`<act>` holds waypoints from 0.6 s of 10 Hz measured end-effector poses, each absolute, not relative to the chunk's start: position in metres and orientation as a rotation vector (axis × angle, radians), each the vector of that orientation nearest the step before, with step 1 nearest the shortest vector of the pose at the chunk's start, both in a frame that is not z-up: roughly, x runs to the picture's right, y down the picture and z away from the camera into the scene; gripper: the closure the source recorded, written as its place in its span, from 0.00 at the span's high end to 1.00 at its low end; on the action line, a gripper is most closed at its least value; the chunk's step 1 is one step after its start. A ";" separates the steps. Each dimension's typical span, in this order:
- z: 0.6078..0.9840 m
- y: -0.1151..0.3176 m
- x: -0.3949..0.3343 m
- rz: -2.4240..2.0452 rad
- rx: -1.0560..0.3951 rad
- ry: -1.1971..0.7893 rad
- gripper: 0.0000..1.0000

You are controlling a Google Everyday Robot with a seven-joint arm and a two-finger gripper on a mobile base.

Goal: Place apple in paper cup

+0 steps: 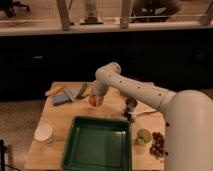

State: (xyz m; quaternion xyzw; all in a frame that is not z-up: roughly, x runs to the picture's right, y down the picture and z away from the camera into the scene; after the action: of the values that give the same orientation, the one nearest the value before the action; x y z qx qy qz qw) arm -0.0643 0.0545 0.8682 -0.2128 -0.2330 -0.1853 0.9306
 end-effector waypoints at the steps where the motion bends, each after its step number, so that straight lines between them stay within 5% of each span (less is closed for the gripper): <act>1: 0.866 0.053 -0.068 -0.392 -0.429 -0.486 0.00; 6: 0.853 0.042 -0.089 -0.452 -0.395 -0.518 0.00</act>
State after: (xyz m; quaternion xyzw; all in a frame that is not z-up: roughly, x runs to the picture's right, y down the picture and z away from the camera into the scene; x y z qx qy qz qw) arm -0.0886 0.0418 0.8530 -0.1925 -0.2521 -0.2202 0.9224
